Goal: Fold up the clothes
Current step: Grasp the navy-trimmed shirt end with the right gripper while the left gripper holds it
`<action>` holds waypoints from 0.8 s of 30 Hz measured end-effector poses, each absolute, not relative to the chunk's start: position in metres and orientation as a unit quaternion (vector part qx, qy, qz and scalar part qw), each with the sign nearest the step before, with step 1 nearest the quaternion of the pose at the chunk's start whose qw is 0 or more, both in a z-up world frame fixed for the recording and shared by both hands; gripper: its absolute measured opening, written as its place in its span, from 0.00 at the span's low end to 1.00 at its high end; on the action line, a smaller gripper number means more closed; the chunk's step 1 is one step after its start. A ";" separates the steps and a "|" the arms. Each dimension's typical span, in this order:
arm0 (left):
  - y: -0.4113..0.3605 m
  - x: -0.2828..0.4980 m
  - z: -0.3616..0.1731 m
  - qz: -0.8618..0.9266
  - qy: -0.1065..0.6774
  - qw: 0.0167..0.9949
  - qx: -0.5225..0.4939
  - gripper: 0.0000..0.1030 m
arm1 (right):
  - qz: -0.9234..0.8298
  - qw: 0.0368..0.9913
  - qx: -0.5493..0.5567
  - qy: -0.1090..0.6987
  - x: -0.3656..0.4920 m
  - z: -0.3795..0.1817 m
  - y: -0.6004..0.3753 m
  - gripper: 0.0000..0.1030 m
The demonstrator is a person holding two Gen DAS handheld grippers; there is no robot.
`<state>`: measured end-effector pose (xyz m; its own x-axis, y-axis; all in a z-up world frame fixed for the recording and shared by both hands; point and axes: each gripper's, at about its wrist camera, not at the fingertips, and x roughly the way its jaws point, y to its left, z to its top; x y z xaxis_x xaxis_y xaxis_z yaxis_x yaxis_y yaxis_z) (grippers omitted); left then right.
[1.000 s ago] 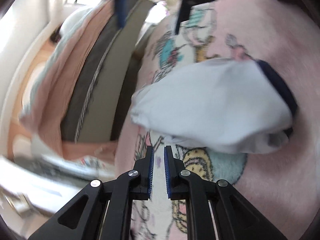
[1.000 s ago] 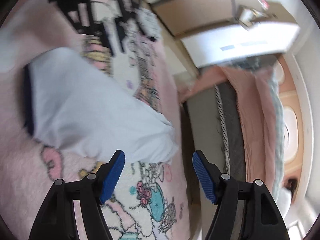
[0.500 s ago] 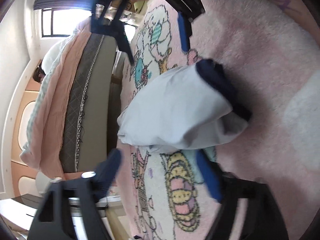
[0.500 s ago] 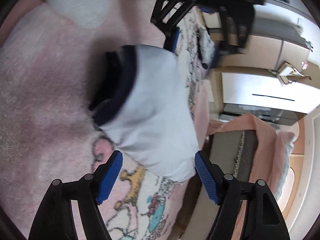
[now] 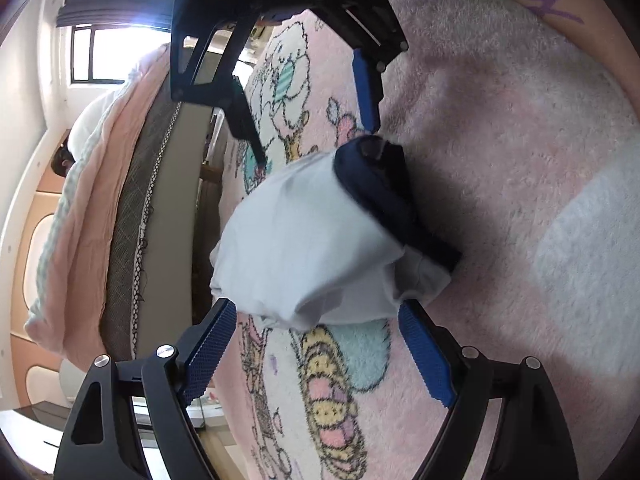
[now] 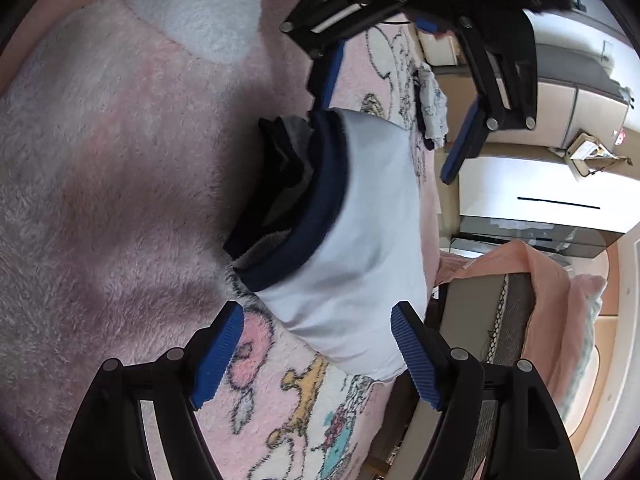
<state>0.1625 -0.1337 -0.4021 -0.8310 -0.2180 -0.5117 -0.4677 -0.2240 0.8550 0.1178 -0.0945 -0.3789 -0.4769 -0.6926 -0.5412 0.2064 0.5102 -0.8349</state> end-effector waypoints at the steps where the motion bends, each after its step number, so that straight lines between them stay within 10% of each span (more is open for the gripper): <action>1: -0.136 0.163 -0.403 0.728 0.620 0.085 -0.279 0.81 | -0.465 0.483 -0.168 0.723 0.117 -0.380 -0.095 0.74; 24: -0.116 0.157 -0.426 0.725 0.660 0.048 -0.188 0.90 | -0.536 0.455 -0.214 0.678 0.110 -0.397 -0.109 0.77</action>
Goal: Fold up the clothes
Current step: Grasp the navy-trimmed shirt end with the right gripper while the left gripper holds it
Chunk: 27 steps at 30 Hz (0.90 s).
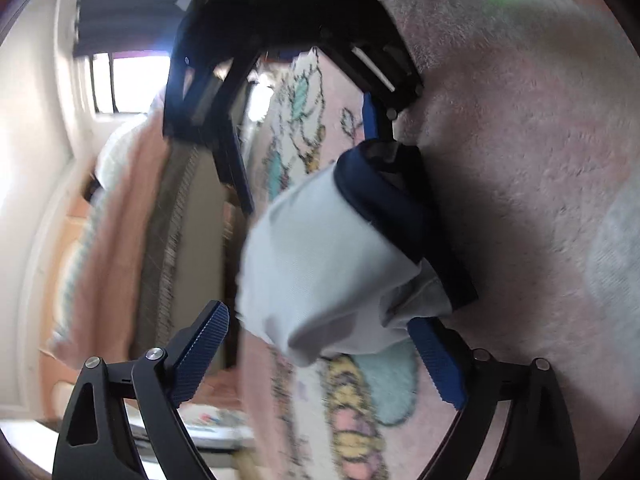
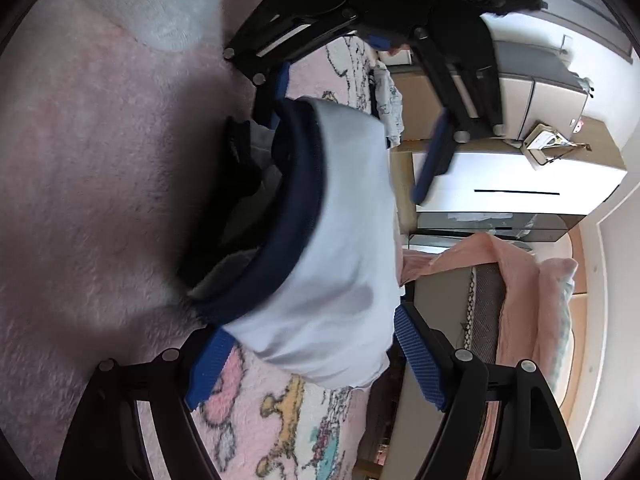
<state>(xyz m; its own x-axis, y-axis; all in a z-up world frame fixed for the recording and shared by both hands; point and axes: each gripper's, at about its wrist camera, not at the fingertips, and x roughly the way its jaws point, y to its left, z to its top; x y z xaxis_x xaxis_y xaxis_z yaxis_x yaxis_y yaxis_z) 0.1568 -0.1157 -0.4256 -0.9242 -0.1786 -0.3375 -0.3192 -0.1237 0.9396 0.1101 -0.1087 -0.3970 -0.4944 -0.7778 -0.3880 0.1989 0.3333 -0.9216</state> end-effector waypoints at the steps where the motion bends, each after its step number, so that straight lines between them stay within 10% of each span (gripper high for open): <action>1: -0.115 0.161 -0.427 0.721 0.667 0.035 -0.187 0.90 | -0.538 0.457 -0.213 0.675 0.110 -0.396 -0.110 0.77; 27: -0.105 0.143 -0.418 0.743 0.624 0.075 -0.228 0.91 | -0.553 0.450 -0.208 0.670 0.109 -0.395 -0.111 0.77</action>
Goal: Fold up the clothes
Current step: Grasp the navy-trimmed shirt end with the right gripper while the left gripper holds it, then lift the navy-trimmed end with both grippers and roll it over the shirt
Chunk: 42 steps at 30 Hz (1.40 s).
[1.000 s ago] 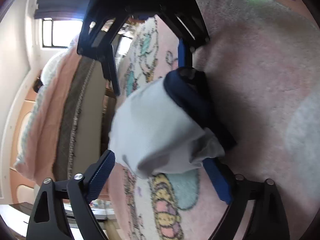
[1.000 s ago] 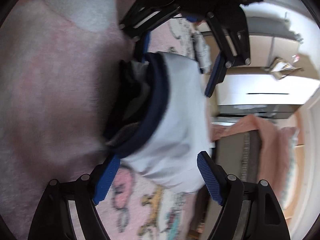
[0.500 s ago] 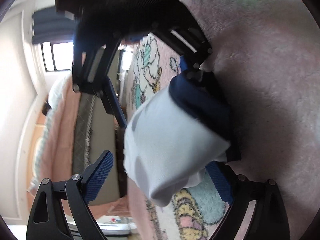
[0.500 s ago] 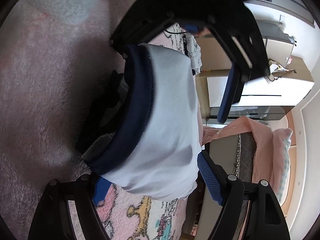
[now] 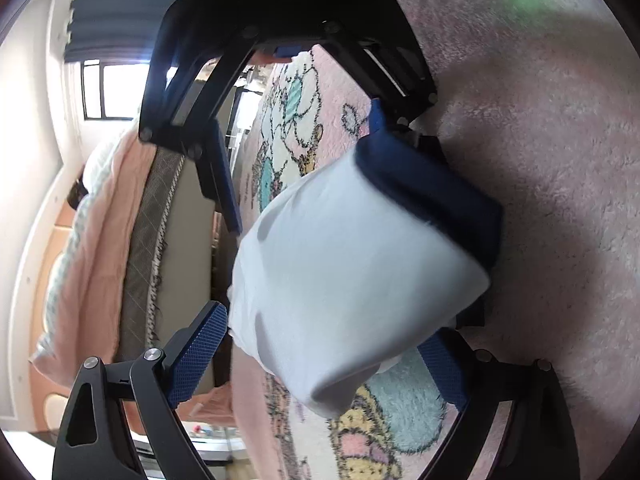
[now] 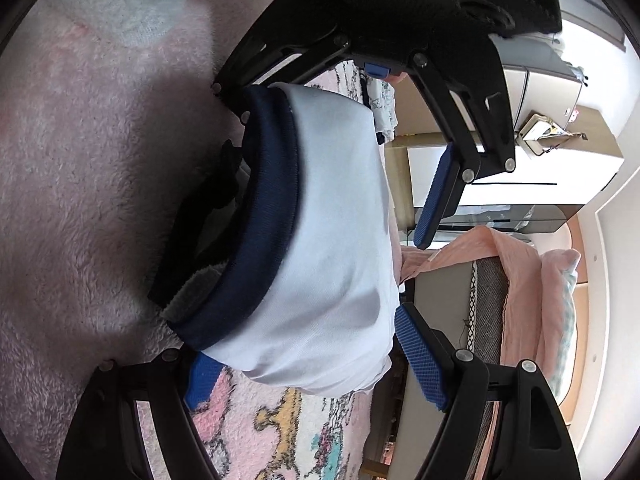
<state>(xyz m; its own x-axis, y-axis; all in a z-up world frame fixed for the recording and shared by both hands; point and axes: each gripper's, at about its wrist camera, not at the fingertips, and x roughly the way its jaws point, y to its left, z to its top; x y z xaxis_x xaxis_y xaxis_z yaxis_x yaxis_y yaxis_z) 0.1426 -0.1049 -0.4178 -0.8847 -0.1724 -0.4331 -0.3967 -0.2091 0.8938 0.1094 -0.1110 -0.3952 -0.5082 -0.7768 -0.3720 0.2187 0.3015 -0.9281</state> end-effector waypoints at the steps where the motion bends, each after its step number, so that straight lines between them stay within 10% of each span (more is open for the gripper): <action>1: -0.104 0.141 -0.417 0.747 0.618 0.076 -0.233 0.91 | -0.553 0.451 -0.208 0.669 0.109 -0.395 -0.110 0.77; 9: -0.116 0.112 -0.425 0.730 0.634 0.065 -0.246 0.90 | -0.552 0.467 -0.177 0.668 0.107 -0.396 -0.112 0.72; 15: -0.107 0.107 -0.427 0.720 0.644 0.069 -0.250 0.83 | -0.519 0.443 -0.211 0.699 0.126 -0.426 -0.099 0.16; 21: -0.101 0.120 -0.440 0.697 0.664 0.061 -0.261 0.36 | -0.510 0.448 -0.205 0.705 0.126 -0.429 -0.099 0.15; 42: -0.126 0.055 -0.368 0.771 0.458 0.121 -0.426 0.18 | -0.488 0.555 -0.022 0.673 0.118 -0.372 -0.115 0.10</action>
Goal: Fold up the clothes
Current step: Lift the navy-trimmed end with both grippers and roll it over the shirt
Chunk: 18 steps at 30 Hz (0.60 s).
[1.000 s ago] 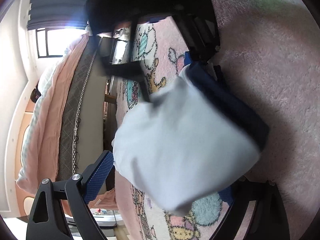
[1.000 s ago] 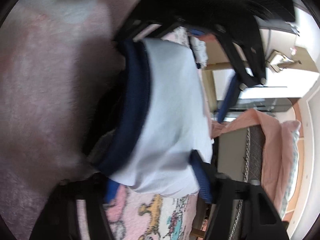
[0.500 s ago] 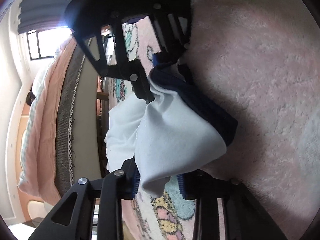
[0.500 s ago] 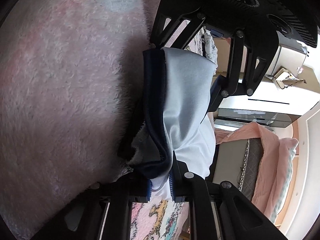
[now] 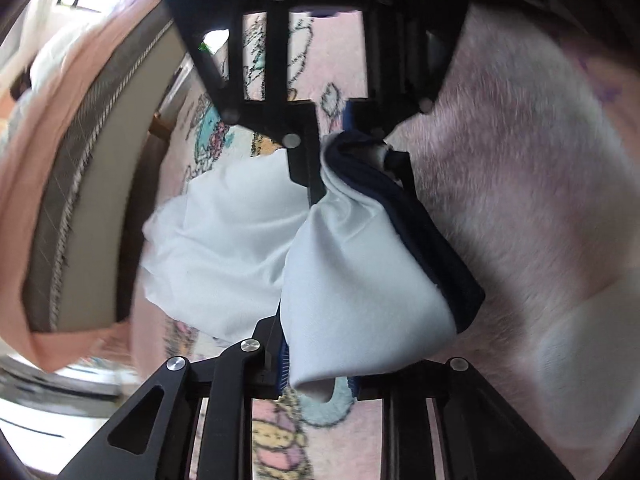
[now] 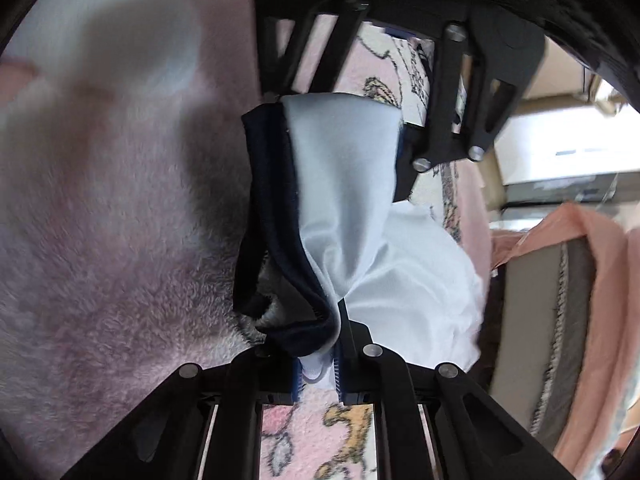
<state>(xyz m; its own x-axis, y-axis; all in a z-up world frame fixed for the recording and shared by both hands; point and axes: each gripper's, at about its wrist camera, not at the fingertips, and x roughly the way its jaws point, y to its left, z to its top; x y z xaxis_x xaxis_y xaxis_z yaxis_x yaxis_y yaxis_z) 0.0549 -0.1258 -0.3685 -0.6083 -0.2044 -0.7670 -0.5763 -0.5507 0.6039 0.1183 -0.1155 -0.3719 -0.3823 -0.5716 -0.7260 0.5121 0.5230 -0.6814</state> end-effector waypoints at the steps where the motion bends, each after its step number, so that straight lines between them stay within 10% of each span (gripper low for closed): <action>1: -0.127 0.055 -0.365 0.776 0.443 0.127 -0.431 0.18 | -0.491 0.561 -0.012 0.667 0.119 -0.370 -0.113 0.10; 18: -0.131 0.061 -0.323 0.811 0.127 0.209 -0.531 0.17 | -0.509 0.641 0.193 0.541 0.097 -0.300 -0.098 0.09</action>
<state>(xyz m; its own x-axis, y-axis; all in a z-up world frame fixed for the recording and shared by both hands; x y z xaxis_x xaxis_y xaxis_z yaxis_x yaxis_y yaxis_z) 0.0606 -0.1312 -0.3226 -0.3483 0.2039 -0.9149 -0.4746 -0.8801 -0.0155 0.0969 -0.0979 -0.3000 -0.1048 -0.4437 -0.8900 0.8610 0.4073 -0.3045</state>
